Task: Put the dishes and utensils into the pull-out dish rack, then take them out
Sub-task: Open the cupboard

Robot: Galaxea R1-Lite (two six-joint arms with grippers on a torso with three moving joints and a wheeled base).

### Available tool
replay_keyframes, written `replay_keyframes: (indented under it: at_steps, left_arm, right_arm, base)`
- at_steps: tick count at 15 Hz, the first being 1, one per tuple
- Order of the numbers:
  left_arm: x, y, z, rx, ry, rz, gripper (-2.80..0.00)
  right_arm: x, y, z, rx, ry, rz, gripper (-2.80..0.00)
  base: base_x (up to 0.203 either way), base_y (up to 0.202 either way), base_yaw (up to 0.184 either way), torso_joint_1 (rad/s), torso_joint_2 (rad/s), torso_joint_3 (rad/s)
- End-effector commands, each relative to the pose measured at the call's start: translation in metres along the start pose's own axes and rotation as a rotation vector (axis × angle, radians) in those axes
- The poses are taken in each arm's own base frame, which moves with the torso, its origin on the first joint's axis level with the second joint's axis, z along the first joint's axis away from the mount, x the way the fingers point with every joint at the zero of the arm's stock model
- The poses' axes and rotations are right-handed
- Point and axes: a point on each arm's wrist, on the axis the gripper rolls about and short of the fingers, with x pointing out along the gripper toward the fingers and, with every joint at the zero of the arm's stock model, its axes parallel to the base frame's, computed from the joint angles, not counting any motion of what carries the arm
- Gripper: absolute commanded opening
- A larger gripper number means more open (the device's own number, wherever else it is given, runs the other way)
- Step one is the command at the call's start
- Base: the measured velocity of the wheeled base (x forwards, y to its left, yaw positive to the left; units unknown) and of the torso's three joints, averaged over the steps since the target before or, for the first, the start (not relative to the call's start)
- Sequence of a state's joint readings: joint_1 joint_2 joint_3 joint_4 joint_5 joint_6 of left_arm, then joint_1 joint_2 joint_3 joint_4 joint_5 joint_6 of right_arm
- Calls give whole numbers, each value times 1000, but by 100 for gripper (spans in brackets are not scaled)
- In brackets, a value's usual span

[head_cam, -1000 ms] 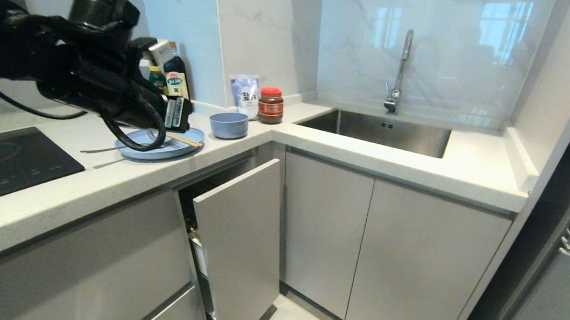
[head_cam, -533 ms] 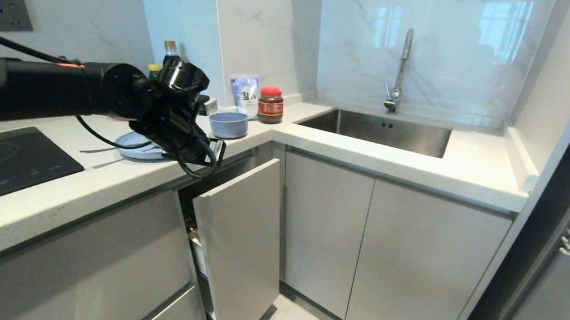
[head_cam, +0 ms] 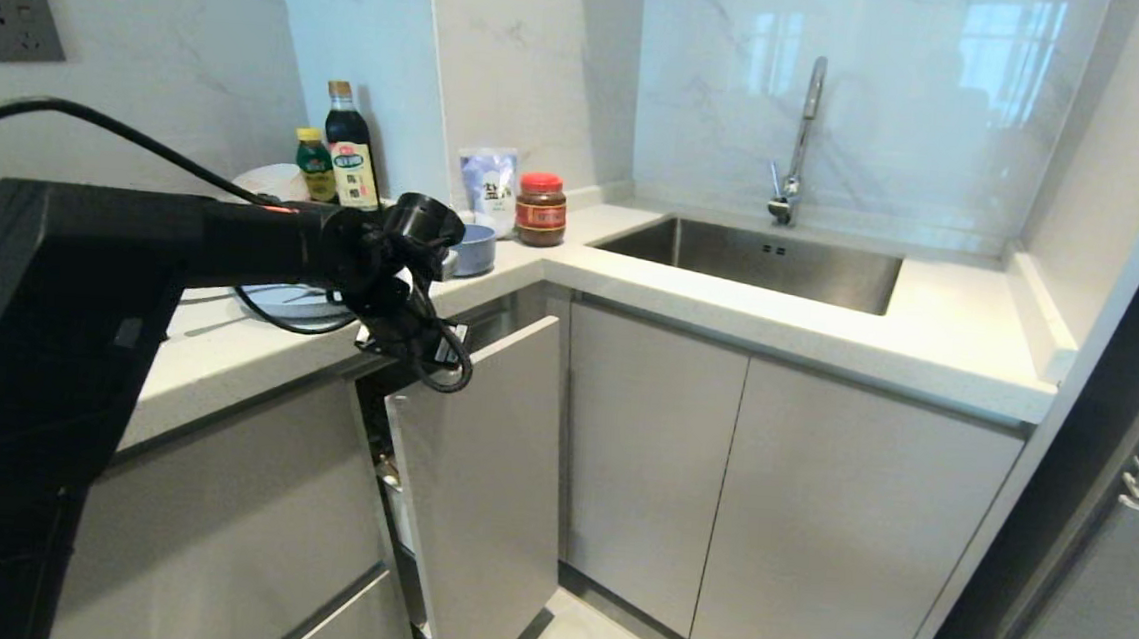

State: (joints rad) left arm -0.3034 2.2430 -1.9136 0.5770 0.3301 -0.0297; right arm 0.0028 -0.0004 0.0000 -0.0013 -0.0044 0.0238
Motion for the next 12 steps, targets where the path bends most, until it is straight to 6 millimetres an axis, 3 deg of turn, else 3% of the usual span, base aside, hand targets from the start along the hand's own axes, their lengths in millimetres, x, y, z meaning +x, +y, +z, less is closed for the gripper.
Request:
replay_keyframes:
  at_steps: [1, 12]
  left_arm:
    - [14, -5, -5, 12, 28, 33, -280]
    - [16, -17, -8, 35, 37, 27, -280]
  right_arm:
    - [0, 0, 0, 0, -3, 0, -280]
    - [0, 0, 0, 0, -3, 0, -280]
  base:
    - [0, 0, 0, 0, 0, 0]
    - [0, 0, 0, 0, 0, 0]
